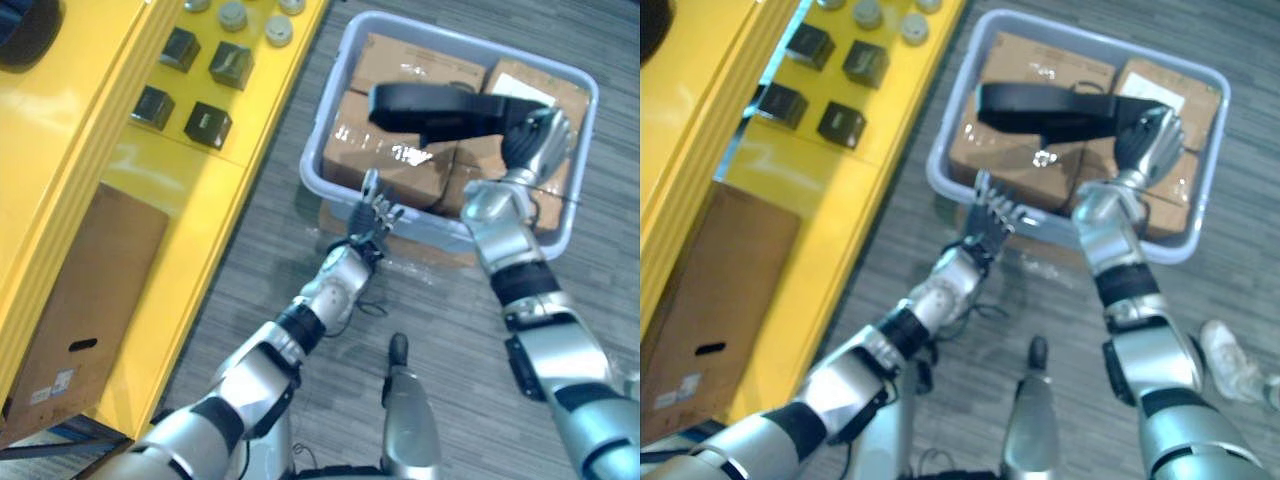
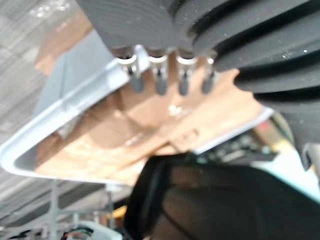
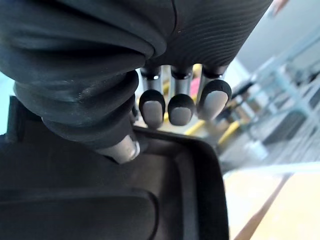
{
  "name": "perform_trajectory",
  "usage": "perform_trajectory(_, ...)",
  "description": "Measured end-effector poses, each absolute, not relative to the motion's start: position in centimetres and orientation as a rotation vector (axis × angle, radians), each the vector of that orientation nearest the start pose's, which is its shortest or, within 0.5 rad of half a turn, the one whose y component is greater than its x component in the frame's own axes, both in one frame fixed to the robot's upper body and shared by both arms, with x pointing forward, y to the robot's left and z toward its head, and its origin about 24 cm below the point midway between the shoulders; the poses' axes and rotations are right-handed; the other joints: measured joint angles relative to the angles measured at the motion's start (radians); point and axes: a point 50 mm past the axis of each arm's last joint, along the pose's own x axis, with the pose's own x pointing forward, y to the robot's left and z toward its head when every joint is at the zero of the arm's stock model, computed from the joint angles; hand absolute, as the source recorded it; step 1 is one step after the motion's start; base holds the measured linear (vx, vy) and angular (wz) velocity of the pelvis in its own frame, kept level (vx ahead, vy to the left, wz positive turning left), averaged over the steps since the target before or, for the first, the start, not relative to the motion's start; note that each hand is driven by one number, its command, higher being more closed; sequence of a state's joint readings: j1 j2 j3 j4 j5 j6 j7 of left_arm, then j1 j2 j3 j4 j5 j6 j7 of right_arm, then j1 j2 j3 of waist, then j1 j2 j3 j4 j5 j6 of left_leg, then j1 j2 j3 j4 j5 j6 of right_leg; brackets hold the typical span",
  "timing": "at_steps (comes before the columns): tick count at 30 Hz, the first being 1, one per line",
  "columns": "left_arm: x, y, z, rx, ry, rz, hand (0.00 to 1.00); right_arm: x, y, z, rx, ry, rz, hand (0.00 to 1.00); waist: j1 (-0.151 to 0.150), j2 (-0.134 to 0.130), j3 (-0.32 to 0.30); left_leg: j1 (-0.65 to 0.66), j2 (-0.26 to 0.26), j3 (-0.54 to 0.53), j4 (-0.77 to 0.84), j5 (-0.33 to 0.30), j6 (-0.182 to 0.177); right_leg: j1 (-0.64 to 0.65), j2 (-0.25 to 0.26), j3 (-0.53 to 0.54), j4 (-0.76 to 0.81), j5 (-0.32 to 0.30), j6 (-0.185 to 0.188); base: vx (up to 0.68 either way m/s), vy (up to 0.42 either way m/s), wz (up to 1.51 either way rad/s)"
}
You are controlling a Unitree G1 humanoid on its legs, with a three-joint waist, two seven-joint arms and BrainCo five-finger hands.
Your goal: Walk over and take plastic housings, then place them on the shelf
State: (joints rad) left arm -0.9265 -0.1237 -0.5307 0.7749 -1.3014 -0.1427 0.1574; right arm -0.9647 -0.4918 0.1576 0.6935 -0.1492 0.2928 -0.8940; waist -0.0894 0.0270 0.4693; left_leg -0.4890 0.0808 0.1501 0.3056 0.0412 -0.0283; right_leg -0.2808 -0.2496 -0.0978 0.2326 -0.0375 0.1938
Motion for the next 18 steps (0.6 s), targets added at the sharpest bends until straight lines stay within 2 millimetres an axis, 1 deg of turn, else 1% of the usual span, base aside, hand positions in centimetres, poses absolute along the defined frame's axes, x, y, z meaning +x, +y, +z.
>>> perform_trajectory(1, 35.0, -3.9, 13.2, -0.844, 0.221, -0.448, 0.00, 37.8, -24.8, 22.0, -0.654, -0.272, -1.006, 1.00, -0.005, 0.000, 0.000, 0.001, 0.000, 0.001, -0.002, 0.000, 0.000, -0.001, 0.000, 0.002, 0.000, 0.000, 0.000, 0.00, 0.000, 0.00)
perform_trajectory(3, 35.0, -4.0, 13.2, -0.829, 0.225, -0.456, 0.00, 37.9, -25.3, 22.0, -0.669, -0.242, -1.023, 1.00, -0.005, 0.000, 0.000, 0.010, 0.001, 0.009, -0.011, 0.001, -0.001, -0.004, 0.001, 0.015, 0.000, 0.004, -0.002, 0.03, -0.012, -0.12)
perform_trajectory(11, 34.6, -5.0, 13.4, -0.719, 0.240, -0.526, 0.00, 38.1, -26.2, 22.1, -0.650, -0.109, -1.044, 1.00, 0.000, 0.003, -0.001, 0.000, 0.012, 0.016, -0.027, 0.008, -0.006, -0.024, 0.009, 0.019, -0.004, 0.015, -0.009, 0.01, -0.009, -0.04)
perform_trajectory(12, 34.5, -5.3, 13.5, -0.684, 0.239, -0.545, 0.00, 38.1, -26.4, 22.5, -0.630, -0.103, -1.047, 1.00, 0.004, 0.005, -0.001, -0.010, 0.013, 0.015, -0.027, 0.010, -0.006, -0.034, 0.010, 0.019, -0.003, 0.017, -0.009, 0.00, -0.014, 0.08)
perform_trajectory(14, 34.2, -5.7, 13.8, -0.594, 0.201, -0.574, 0.00, 38.0, -26.9, 22.8, -0.580, -0.091, -1.051, 1.00, 0.007, 0.018, 0.006, -0.021, 0.015, 0.004, -0.024, 0.011, -0.005, -0.036, 0.013, 0.014, -0.002, 0.021, -0.010, 0.00, -0.011, 0.10)
perform_trajectory(15, 34.0, -5.9, 14.1, -0.523, 0.178, -0.585, 0.00, 37.9, -27.1, 23.0, -0.519, -0.080, -1.054, 1.00, 0.017, 0.026, 0.008, -0.021, 0.016, 0.004, -0.024, 0.011, -0.005, -0.036, 0.012, 0.014, -0.002, 0.022, -0.010, 0.00, -0.008, 0.04)
perform_trajectory(16, 34.0, -5.9, 14.3, -0.483, 0.164, -0.584, 0.00, 37.9, -27.2, 23.0, -0.494, -0.074, -1.056, 1.00, 0.022, 0.031, 0.007, -0.022, 0.017, 0.004, -0.024, 0.011, -0.005, -0.036, 0.012, 0.014, -0.001, 0.022, -0.010, 0.01, -0.010, 0.05)
perform_trajectory(17, 34.0, -5.9, 14.5, -0.394, 0.138, -0.573, 0.00, 38.0, -27.2, 23.0, -0.425, -0.081, -1.042, 1.00, 0.026, 0.038, 0.004, -0.024, 0.017, 0.000, -0.024, 0.011, -0.005, -0.036, 0.012, 0.011, 0.002, 0.022, -0.010, 0.01, -0.010, 0.06)
perform_trajectory(18, 34.1, -5.8, 14.6, -0.341, 0.125, -0.560, 0.00, 38.1, -27.0, 23.1, -0.360, -0.095, -1.019, 1.00, 0.027, 0.040, 0.004, -0.024, 0.017, -0.001, -0.024, 0.011, -0.005, -0.036, 0.012, 0.010, 0.004, 0.022, -0.010, 0.02, -0.012, 0.08)
